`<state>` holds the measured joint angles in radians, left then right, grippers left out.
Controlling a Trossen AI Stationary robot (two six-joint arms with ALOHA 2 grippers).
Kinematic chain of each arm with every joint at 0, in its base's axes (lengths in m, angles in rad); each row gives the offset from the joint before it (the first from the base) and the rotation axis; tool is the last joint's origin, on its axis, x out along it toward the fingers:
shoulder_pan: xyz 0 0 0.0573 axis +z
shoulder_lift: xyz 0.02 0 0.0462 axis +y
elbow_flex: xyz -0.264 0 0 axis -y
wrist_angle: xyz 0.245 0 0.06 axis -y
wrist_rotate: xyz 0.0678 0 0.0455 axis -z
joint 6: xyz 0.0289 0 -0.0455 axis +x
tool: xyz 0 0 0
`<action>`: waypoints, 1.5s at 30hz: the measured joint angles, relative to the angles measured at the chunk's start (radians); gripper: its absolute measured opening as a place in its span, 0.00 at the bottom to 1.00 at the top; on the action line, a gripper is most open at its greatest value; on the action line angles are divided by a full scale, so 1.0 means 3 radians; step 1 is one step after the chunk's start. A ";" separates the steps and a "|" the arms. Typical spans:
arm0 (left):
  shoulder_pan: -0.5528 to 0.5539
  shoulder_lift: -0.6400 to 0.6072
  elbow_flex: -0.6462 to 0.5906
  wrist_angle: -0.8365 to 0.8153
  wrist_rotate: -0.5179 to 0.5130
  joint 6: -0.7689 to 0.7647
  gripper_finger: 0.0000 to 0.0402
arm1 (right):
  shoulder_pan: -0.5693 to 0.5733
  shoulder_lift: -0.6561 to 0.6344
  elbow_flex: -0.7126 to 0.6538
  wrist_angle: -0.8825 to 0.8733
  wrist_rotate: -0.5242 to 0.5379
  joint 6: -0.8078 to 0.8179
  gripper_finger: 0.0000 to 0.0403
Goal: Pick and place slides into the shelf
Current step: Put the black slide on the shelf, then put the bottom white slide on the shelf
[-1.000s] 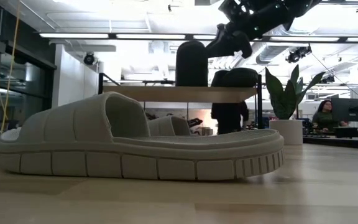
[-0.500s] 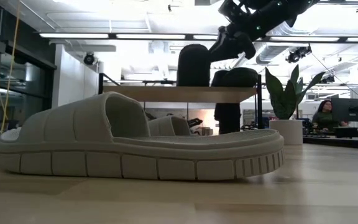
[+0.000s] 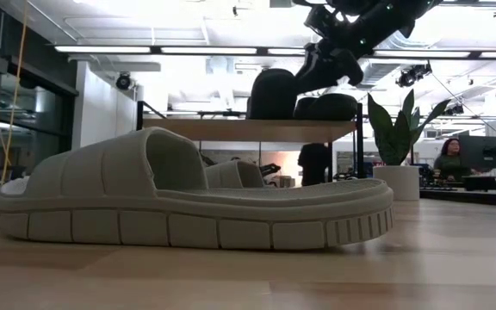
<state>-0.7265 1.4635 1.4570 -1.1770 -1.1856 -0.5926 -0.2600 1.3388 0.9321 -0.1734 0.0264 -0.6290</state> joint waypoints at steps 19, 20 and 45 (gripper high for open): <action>0.0000 0.0000 0.0000 0.0001 -0.0001 -0.0008 0.37 | -0.0004 0.0004 0.0003 -0.0240 -0.0090 0.0255 0.55; 0.0000 0.0000 0.0000 0.0000 -0.0001 -0.0008 0.37 | -0.0004 0.0004 0.0004 -0.0249 -0.0092 0.0255 0.56; 0.0000 0.0000 0.0001 -0.0006 -0.0002 0.0000 0.37 | 0.0320 -0.0193 0.0011 -0.0450 -0.0033 0.0759 0.57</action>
<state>-0.7266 1.4635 1.4574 -1.1790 -1.1861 -0.5926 -0.1638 1.2808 0.9356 -0.3083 0.0166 -0.4014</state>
